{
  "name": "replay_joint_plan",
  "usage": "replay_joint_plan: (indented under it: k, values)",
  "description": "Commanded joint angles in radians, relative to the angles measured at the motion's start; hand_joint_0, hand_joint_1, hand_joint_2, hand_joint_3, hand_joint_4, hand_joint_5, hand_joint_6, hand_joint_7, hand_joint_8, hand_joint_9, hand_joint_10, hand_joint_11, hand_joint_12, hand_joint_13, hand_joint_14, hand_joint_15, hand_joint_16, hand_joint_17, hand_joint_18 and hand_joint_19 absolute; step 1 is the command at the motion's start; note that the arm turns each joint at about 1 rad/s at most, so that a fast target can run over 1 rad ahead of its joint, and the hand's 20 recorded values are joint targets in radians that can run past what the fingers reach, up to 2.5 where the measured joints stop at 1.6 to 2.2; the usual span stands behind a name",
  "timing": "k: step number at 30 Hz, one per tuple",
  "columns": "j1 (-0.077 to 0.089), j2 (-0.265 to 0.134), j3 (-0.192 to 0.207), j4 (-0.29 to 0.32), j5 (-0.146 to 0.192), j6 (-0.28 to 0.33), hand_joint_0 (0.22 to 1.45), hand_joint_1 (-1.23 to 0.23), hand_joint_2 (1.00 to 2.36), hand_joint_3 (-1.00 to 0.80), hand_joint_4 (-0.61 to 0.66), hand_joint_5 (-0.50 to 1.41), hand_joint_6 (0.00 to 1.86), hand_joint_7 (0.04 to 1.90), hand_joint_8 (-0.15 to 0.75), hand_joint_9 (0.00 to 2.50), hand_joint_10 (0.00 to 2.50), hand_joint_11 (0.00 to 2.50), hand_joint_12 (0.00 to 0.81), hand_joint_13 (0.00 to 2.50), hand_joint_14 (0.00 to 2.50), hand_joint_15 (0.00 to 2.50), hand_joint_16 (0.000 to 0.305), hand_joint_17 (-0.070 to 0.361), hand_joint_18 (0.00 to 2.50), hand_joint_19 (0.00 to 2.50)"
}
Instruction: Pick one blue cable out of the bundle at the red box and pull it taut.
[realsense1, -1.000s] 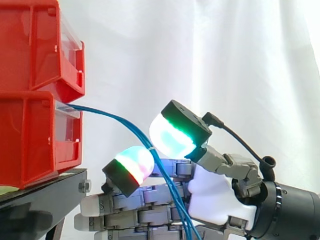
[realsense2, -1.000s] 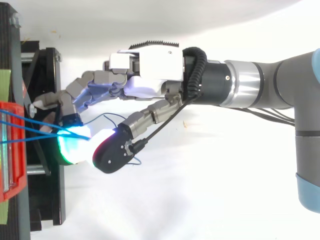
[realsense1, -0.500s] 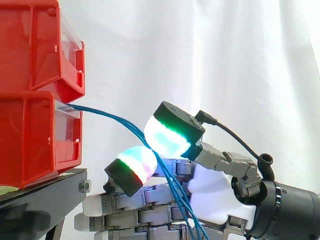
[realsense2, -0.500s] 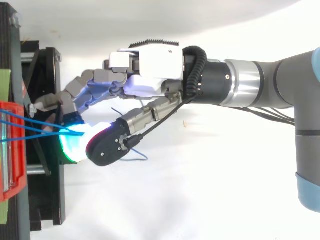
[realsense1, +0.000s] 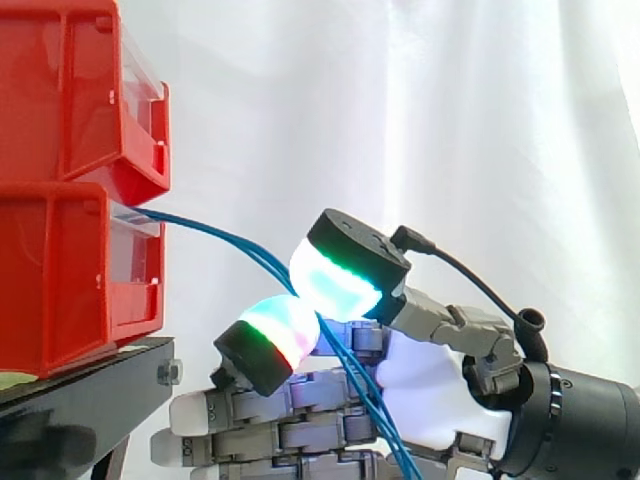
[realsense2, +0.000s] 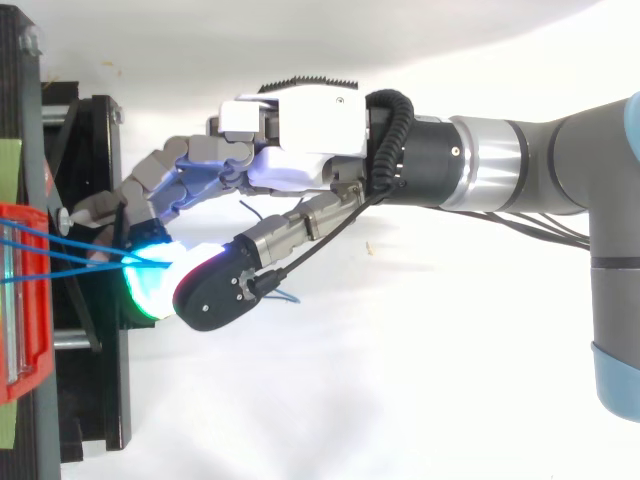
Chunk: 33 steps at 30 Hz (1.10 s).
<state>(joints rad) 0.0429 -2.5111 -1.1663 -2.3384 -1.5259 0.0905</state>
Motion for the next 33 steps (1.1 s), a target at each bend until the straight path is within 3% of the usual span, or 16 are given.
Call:
replay_joint_plan:
  k: [1, 5, 7, 19, 33]
  values:
    - [-0.003, 0.0, 0.001, -0.009, -0.002, 0.0, 0.62, -0.81, 1.01, -0.12, 0.2, -0.12, 0.91, 1.17, 0.39, 0.64, 0.01, 0.39, 0.398, 0.34, 0.0, 0.15, 0.063, 0.141, 0.22, 0.04]
    - [-0.009, 0.011, 0.002, -0.038, -0.014, -0.003, 0.54, -0.68, 1.0, -0.41, 0.25, -0.13, 0.88, 1.07, 0.374, 0.67, 0.01, 0.39, 0.383, 0.29, 0.0, 0.15, 0.061, 0.137, 0.16, 0.09]
    - [-0.009, 0.012, 0.001, -0.039, -0.014, -0.003, 0.53, -0.62, 1.0, -0.43, 0.25, -0.13, 0.87, 1.04, 0.373, 0.67, 0.01, 0.39, 0.385, 0.28, 0.0, 0.15, 0.062, 0.138, 0.15, 0.11]
    - [-0.011, 0.012, 0.002, -0.039, -0.014, -0.003, 0.58, -0.54, 1.01, -0.28, 0.22, -0.13, 0.85, 1.03, 0.365, 0.66, 0.01, 0.38, 0.379, 0.26, 0.01, 0.15, 0.06, 0.136, 0.12, 0.14]
    - [-0.011, 0.012, 0.008, -0.039, -0.014, -0.006, 0.59, -0.68, 1.0, -0.05, 0.23, -0.11, 0.89, 1.13, 0.428, 0.77, 0.01, 0.47, 0.435, 0.36, 0.0, 0.15, 0.071, 0.161, 0.25, 0.08]
